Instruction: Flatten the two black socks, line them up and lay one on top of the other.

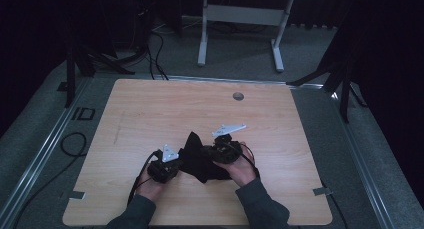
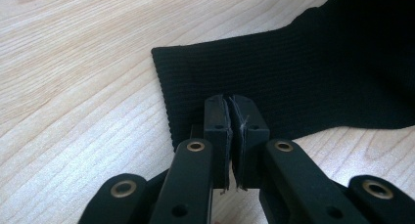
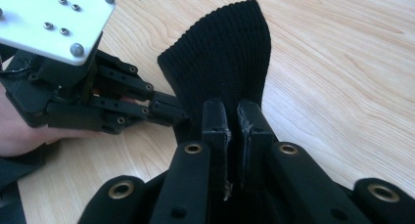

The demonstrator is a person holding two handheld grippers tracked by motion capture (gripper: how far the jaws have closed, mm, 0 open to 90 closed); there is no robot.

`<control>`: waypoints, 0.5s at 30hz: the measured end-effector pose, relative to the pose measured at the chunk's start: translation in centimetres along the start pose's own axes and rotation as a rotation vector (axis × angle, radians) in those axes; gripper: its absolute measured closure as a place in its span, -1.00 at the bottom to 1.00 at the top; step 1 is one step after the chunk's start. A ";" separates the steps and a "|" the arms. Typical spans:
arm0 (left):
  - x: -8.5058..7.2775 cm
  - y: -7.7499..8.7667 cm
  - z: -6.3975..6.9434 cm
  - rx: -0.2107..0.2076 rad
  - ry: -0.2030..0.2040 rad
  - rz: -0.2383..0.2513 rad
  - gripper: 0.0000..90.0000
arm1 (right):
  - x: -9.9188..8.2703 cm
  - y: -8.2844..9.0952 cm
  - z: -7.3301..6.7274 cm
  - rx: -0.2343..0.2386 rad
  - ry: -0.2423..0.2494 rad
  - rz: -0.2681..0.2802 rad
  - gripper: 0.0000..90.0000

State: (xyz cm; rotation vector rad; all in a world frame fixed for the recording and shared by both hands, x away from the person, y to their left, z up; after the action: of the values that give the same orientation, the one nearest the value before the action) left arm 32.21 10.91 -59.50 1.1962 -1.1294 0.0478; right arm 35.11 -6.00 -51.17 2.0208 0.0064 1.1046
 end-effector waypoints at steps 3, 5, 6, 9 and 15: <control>0.0 0.1 0.0 -0.005 0.011 -0.001 0.90 | -0.1 -0.9 -0.4 -0.020 0.014 -0.015 0.86; 0.0 0.4 0.0 -0.002 0.012 0.005 0.87 | -0.3 -1.6 -0.5 -0.029 0.013 -0.026 0.86; 0.1 0.6 -0.1 0.000 0.015 0.010 0.86 | -0.5 -1.8 -0.5 -0.030 0.010 -0.032 0.86; 0.2 1.5 -0.7 -0.003 0.041 0.041 0.84 | -0.8 -2.6 -0.5 -0.037 0.005 -0.049 0.86; -0.3 2.5 -2.5 0.037 0.099 0.045 0.86 | -1.2 -3.8 -0.6 -0.037 -0.006 -0.078 0.86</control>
State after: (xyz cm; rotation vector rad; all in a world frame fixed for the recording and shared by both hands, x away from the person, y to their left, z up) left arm 32.31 13.95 -57.78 1.1888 -1.0723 0.1617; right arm 35.29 -3.54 -54.37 1.9744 0.0603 1.0425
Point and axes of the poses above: each handheld gripper's, and its own axes: y roughly backward along the jaws, x roughly out of its top, z roughly to its right, the point moved 5 cm from there along -y, roughly forward along the jaws, and after that the axes turned 7 degrees about -y, right-handed, at the moved point
